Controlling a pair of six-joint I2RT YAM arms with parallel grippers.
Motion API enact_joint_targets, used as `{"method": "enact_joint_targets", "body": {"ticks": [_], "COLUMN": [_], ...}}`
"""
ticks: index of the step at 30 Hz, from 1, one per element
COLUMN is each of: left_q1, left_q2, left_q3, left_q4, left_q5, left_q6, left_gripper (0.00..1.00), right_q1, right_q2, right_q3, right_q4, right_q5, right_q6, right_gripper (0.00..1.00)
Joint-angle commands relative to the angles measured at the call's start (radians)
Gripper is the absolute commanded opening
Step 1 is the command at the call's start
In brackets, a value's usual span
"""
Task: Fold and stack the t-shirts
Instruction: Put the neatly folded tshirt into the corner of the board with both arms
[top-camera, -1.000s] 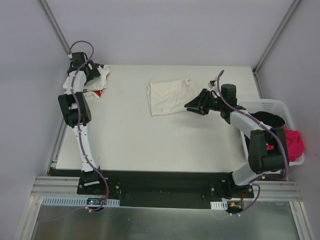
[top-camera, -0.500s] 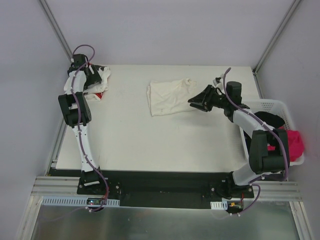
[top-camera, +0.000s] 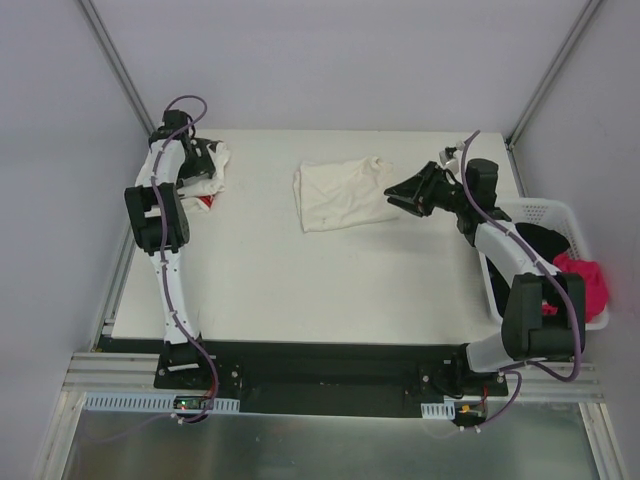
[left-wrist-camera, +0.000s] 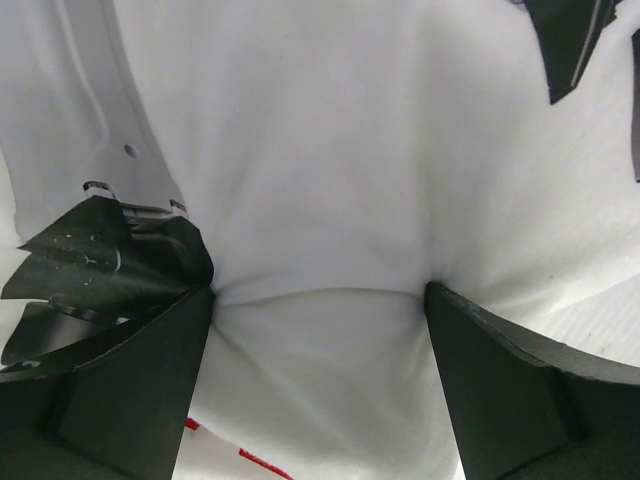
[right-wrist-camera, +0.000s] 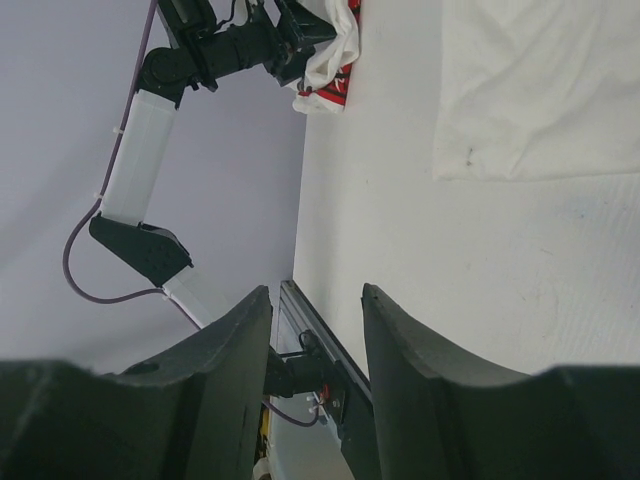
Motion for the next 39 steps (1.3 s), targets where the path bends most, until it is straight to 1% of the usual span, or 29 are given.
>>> {"method": "enact_joint_targets", "body": {"ticks": [1, 3, 4, 6, 12, 13, 20, 22, 24, 27, 32, 36, 39], "left_q1": [-0.107, -0.158, -0.160, -0.225, -0.322, -0.351, -0.460, -0.476, -0.494, -0.515, -0.543, -0.562, -0.563], "left_q2": [-0.052, -0.063, -0.069, -0.075, -0.080, -0.075, -0.060, -0.054, -0.043, -0.031, -0.037, -0.062, -0.077], "left_q3": [-0.079, -0.088, -0.088, -0.091, -0.102, -0.102, -0.100, -0.093, -0.068, -0.056, -0.074, -0.105, -0.119], "left_q4": [-0.177, -0.179, -0.182, -0.187, -0.193, -0.194, -0.194, -0.193, -0.194, -0.193, -0.191, -0.168, -0.156], "left_q5": [0.003, -0.004, 0.003, 0.016, 0.043, 0.042, 0.045, 0.045, 0.077, 0.071, 0.077, 0.069, 0.057], "left_q6": [0.037, 0.037, 0.042, 0.039, 0.027, 0.027, 0.002, -0.009, -0.015, -0.021, -0.032, -0.039, -0.027], "left_gripper": [0.86, 0.86, 0.87, 0.86, 0.86, 0.86, 0.86, 0.86, 0.86, 0.86, 0.86, 0.86, 0.87], "right_q1": [-0.019, -0.022, -0.024, -0.027, -0.037, -0.040, -0.054, -0.057, -0.060, -0.065, -0.073, -0.103, -0.103], "right_q2": [-0.061, -0.069, -0.075, -0.081, -0.112, -0.118, -0.150, -0.165, -0.175, -0.167, -0.124, -0.070, -0.075], "right_q3": [-0.001, -0.010, -0.011, -0.020, -0.047, -0.050, -0.086, -0.096, -0.116, -0.137, -0.152, -0.155, -0.171], "right_q4": [0.069, 0.083, 0.083, 0.088, 0.094, 0.094, 0.092, 0.092, 0.091, 0.086, 0.039, 0.031, 0.031], "right_q5": [-0.025, -0.025, -0.026, -0.025, -0.022, -0.023, -0.017, -0.011, 0.000, 0.010, 0.040, 0.044, 0.049], "right_q6": [0.044, 0.053, 0.056, 0.061, 0.064, 0.069, 0.069, 0.064, 0.056, 0.035, -0.022, -0.045, -0.049], "right_gripper": [0.45, 0.45, 0.45, 0.45, 0.46, 0.46, 0.46, 0.47, 0.48, 0.50, 0.52, 0.52, 0.52]}}
